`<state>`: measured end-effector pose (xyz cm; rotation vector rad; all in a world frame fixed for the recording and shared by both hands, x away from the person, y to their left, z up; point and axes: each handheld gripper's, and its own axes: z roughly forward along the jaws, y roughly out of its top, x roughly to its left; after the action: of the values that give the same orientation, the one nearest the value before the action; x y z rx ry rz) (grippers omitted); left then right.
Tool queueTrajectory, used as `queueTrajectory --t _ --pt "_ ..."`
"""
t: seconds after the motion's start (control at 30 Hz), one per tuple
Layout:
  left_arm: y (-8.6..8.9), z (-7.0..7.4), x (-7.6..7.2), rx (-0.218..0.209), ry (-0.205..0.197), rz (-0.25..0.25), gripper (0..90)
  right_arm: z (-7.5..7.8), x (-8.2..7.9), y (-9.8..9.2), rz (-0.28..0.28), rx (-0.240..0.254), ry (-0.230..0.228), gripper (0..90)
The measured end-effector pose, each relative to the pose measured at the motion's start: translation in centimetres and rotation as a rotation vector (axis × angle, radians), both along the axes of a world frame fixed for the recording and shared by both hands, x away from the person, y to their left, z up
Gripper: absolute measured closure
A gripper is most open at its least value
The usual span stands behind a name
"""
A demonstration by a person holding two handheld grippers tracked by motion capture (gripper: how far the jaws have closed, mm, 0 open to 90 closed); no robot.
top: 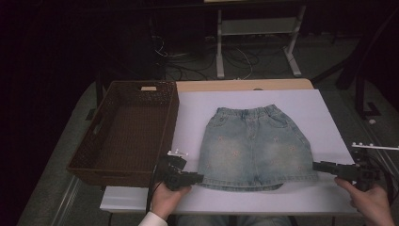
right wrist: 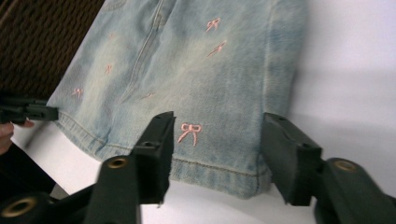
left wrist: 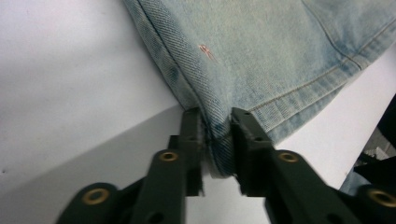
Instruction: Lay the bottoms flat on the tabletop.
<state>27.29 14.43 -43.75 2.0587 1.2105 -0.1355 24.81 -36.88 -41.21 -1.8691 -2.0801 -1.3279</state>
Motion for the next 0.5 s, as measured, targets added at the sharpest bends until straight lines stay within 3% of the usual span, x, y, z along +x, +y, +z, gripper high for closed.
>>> queueTrajectory --t 0.23,0.3,0.43,0.5 --pt "-0.3 0.4 -0.3 -0.003 -0.038 0.001 45.3 0.1 0.4 1.5 0.074 -0.042 -0.057 25.0" --pt "-0.3 0.8 -0.3 -0.020 -0.053 -0.004 40.8 0.3 0.5 2.0 0.087 -0.059 -0.074 17.4" --pt "-0.5 1.7 -0.5 -0.051 -0.096 -0.021 29.8 1.2 0.7 3.0 0.127 -0.065 -0.127 11.6" --pt "-0.6 2.1 -0.5 -0.080 -0.113 -0.032 25.8 1.7 0.9 3.6 0.145 -0.072 -0.152 3.5"
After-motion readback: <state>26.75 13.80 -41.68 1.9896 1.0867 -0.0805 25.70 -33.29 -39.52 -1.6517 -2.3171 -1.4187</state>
